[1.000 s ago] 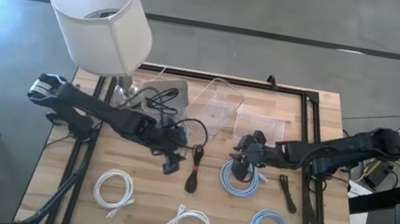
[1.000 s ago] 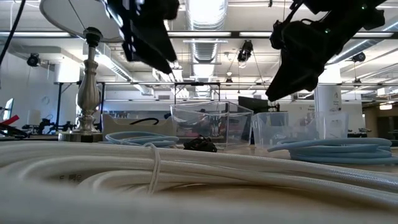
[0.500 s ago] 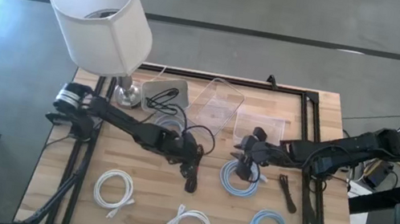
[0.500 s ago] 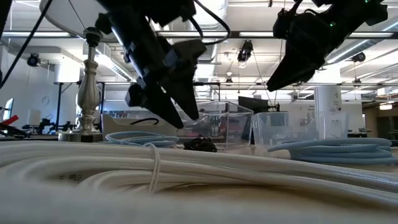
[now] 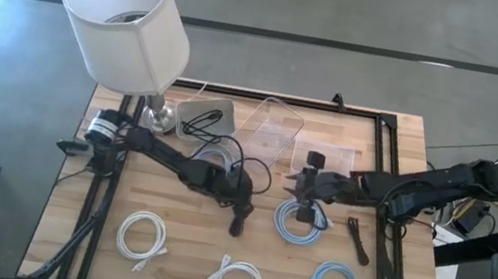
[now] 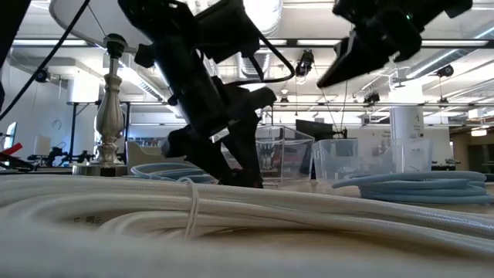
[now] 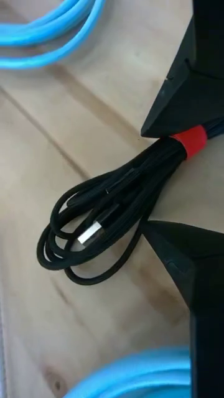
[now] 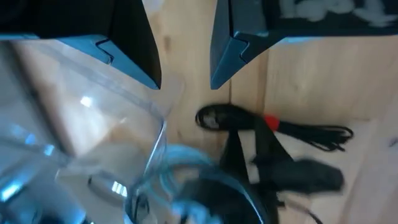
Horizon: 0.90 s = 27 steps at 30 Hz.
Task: Pick & Place USB Port
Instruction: Put the left black USB cable into the white bin
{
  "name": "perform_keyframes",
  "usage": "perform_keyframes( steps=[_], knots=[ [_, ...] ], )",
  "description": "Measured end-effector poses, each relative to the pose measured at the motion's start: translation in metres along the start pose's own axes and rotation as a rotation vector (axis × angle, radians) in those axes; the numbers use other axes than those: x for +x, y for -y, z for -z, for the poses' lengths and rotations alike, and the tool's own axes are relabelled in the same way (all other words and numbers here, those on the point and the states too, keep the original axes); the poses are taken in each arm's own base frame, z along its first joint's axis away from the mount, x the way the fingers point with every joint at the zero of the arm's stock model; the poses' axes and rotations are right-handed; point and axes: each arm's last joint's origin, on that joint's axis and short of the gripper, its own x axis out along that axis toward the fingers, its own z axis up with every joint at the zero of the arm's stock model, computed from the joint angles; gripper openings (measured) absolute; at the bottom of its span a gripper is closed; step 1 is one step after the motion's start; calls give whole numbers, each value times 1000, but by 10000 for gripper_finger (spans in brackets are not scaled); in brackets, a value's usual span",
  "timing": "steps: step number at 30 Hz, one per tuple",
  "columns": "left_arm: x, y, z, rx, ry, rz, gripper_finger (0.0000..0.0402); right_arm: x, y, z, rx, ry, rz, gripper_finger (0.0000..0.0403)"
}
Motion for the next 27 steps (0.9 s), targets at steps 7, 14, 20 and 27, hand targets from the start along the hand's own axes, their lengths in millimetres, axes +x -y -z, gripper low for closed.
perform_keyframes(
  steps=[7, 14, 20, 27],
  knots=[
    [7, -3, 1, 42, -4, -21, 229, -7, 4, -21, -130, 62, 8, 130],
    [9, -5, 2, 68, -16, -32, 173, -9, 5, -26, -247, 76, 15, 126],
    [9, -6, 3, 92, -20, -37, 95, -9, 5, -26, -330, 75, 18, 130],
    [8, -4, 2, 89, -26, -12, 43, -9, 5, -26, -377, 81, 22, 123]
  ],
)
